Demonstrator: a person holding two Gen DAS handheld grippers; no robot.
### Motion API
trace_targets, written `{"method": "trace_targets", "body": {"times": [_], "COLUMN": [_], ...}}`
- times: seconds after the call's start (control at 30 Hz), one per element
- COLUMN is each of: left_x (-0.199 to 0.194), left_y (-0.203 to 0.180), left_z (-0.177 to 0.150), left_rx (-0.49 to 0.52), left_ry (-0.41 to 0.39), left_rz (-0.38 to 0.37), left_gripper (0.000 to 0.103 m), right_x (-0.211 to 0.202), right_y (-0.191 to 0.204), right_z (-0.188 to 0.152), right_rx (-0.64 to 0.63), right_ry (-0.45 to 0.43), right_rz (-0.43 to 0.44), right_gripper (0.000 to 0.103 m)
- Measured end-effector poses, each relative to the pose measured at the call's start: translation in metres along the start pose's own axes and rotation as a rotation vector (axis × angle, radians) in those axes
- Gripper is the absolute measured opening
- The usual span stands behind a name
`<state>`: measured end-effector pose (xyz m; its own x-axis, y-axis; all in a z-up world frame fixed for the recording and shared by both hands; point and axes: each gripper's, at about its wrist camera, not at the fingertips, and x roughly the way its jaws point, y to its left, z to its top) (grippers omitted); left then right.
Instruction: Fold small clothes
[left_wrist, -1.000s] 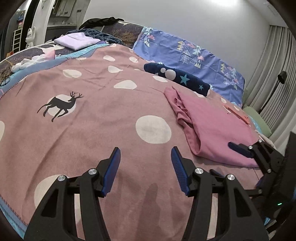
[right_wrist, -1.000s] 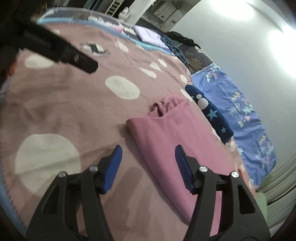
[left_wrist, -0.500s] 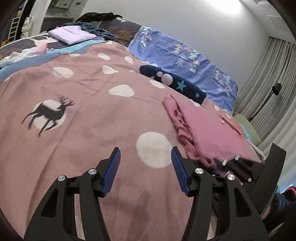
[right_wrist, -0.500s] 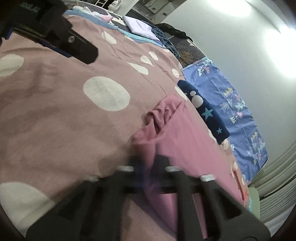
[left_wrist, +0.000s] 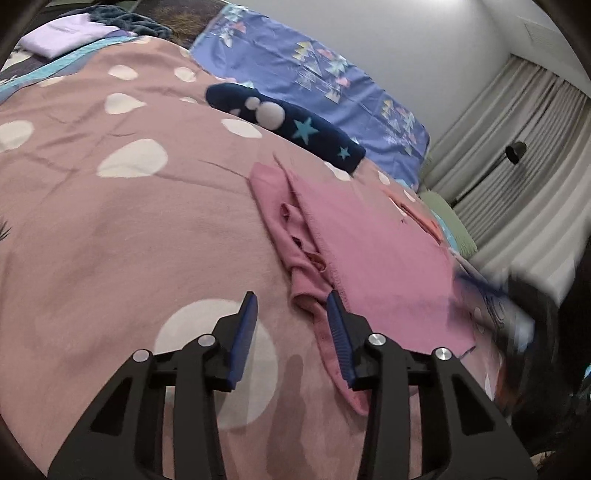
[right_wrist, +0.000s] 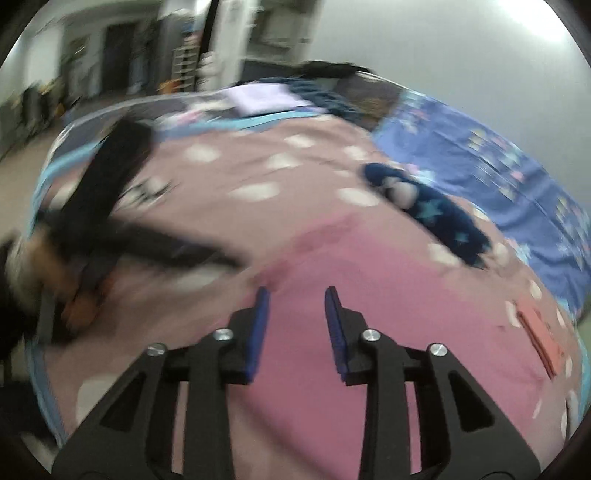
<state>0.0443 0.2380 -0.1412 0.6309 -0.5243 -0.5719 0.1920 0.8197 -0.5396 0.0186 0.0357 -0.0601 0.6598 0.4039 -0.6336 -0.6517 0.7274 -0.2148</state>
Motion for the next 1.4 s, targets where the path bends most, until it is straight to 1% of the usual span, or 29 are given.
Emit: {"method": "trace_targets", "body": {"times": [0.07,0.1,0.17,0.23,0.37,0.43,0.47,0.53,0.57,0.6,0.63,0.7,0.77,0.83,0.87,0.9,0.93,0.97,1.0,1.03,1.07,1.1,1.13,1.17,1.2,1.23,1.33,1.37,1.4], "left_x": [0.008,0.012,0.023,0.027,0.029,0.031,0.032,0.033,0.034,0.034,0.035,0.033,0.025,0.021,0.019,0.018,0.016,0.013,0.011,0.008,0.005,0.001,-0.003,-0.005,-0.007,-0.006,0.000,0.006,0.012], "left_y": [-0.003,-0.004,-0.004,-0.003,-0.001,0.001,0.002,0.002,0.001,0.000,-0.002,-0.008,-0.012,-0.011,-0.009,-0.007,-0.002,0.002,0.006,0.011,0.013,0.014,0.015,0.014,0.013,0.013,0.013,0.013,0.014], "left_z": [0.004,0.005,0.008,0.008,0.009,0.010,0.011,0.012,0.011,0.010,0.009,0.004,0.000,-0.004,-0.007,-0.007,-0.008,-0.008,-0.008,-0.009,-0.010,-0.010,-0.009,-0.008,-0.006,-0.003,0.010,0.017,0.023], "left_rx": [0.014,0.018,0.019,0.014,0.001,-0.015,-0.021,-0.026,-0.021,-0.013,-0.006,0.017,0.023,0.010,0.001,-0.011,-0.033,-0.055,-0.071,-0.091,-0.103,-0.110,-0.110,-0.106,-0.100,-0.096,-0.093,-0.094,-0.099], "left_ry": [0.014,0.024,0.055,0.066,0.069,0.066,0.066,0.063,0.062,0.061,0.071,0.069,0.044,0.039,0.042,0.042,0.042,0.041,0.034,0.024,0.014,0.001,-0.014,-0.020,-0.022,-0.024,-0.013,-0.002,0.009], "left_rz": [-0.011,-0.011,0.005,0.007,-0.013,-0.030,-0.036,-0.041,-0.040,-0.038,-0.049,-0.027,-0.005,0.016,0.015,0.009,0.002,-0.006,-0.016,-0.031,-0.039,-0.041,-0.043,-0.044,-0.041,-0.034,-0.033,-0.049,-0.063], "left_gripper": [0.041,0.041,0.041,0.041,0.041,0.041,0.042,0.042,0.041,0.023,0.006,0.005,0.005,0.004,0.004,0.004,0.004,0.004,0.009,0.018,0.023,0.032,0.037,0.038,0.046,0.051,0.061,0.062,0.065], "right_x": [0.020,0.032,0.062,0.096,0.147,0.170,0.179,0.195,0.202,0.207,0.212,0.207,0.211,0.217,0.217,0.214,0.206,0.194,0.181,0.155,0.140,0.114,0.094,0.076,0.062,0.042,0.004,-0.005,-0.008], "right_y": [-0.031,-0.041,-0.051,-0.048,-0.031,-0.026,-0.025,-0.022,-0.020,-0.019,-0.018,-0.024,-0.034,-0.036,-0.037,-0.039,-0.043,-0.046,-0.050,-0.052,-0.051,-0.046,-0.040,-0.032,-0.025,-0.011,0.033,0.050,0.064], "right_z": [0.028,0.039,0.058,0.075,0.085,0.086,0.087,0.087,0.087,0.086,0.086,0.091,0.092,0.088,0.085,0.084,0.083,0.082,0.081,0.079,0.077,0.070,0.062,0.052,0.043,0.027,-0.017,-0.032,-0.044], "right_rx": [0.061,0.078,0.106,0.114,0.067,0.059,0.055,0.038,0.027,0.017,0.016,0.072,0.132,0.142,0.149,0.164,0.193,0.216,0.229,0.216,0.194,0.147,0.105,0.068,0.040,-0.001,-0.110,-0.154,-0.198], "right_ry": [0.035,0.048,0.091,0.142,0.206,0.242,0.254,0.280,0.292,0.303,0.319,0.261,0.262,0.267,0.257,0.241,0.220,0.194,0.160,0.100,0.076,0.048,0.030,0.019,0.014,0.011,0.019,0.026,0.030], "right_rz": [-0.016,0.000,0.076,0.114,0.115,0.114,0.112,0.104,0.101,0.103,0.093,0.085,0.098,0.118,0.128,0.132,0.140,0.143,0.136,0.120,0.108,0.089,0.077,0.075,0.080,0.098,0.142,0.143,0.120], "right_gripper": [0.024,0.024,0.024,0.024,0.031,0.042,0.045,0.046,0.040,0.002,0.003,0.003,0.003,0.003,0.004,0.008,0.019,0.026,0.036,0.037,0.037,0.037,0.038,0.040,0.047,0.052,0.056,0.056,0.057]}}
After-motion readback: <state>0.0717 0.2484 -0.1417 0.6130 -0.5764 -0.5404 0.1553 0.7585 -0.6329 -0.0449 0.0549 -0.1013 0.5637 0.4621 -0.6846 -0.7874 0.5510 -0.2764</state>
